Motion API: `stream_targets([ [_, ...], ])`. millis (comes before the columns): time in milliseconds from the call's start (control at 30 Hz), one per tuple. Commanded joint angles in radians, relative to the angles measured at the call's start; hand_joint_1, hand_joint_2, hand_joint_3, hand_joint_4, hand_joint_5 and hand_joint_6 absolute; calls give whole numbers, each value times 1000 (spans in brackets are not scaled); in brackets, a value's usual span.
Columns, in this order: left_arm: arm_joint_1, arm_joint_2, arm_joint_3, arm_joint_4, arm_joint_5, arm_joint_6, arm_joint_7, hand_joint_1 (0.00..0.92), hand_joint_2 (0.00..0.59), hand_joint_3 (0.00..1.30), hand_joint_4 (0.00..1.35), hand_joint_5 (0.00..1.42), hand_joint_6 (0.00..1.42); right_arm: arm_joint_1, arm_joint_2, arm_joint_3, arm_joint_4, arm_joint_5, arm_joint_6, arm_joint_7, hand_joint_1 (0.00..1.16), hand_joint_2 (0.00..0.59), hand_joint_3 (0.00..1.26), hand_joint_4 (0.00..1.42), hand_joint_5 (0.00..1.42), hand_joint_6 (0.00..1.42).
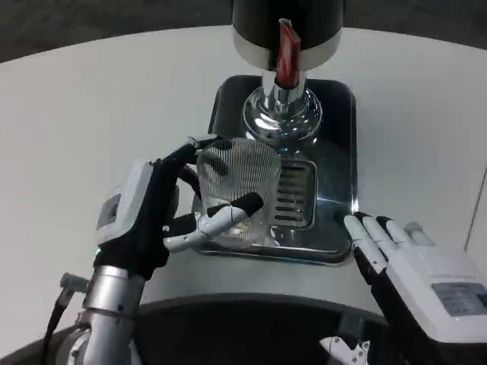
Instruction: Grasp the cup under the faucet to collect the drink, then remove the cup.
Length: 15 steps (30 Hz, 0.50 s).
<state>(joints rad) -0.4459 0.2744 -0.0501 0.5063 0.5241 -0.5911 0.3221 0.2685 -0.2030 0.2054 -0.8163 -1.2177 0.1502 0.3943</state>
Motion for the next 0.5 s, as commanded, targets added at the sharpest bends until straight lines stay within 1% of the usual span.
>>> stream_targets([
  [33,-90,6,-37,108,28,-31,71,523,317,923,1106,1115,1414,45,13,-13,-34,-3,-15,-8,474,310,0,0,0,0],
  [300,-208,-5,-103,286,57,-37,149,523,317,923,1106,1115,1414,92,21,-36,-59,10,-34,-21,474,310,0,0,0,0],
  [500,-278,-31,-159,393,81,-40,213,523,317,923,1106,1115,1414,121,26,-58,-75,22,-47,-25,478,314,0,0,0,0],
])
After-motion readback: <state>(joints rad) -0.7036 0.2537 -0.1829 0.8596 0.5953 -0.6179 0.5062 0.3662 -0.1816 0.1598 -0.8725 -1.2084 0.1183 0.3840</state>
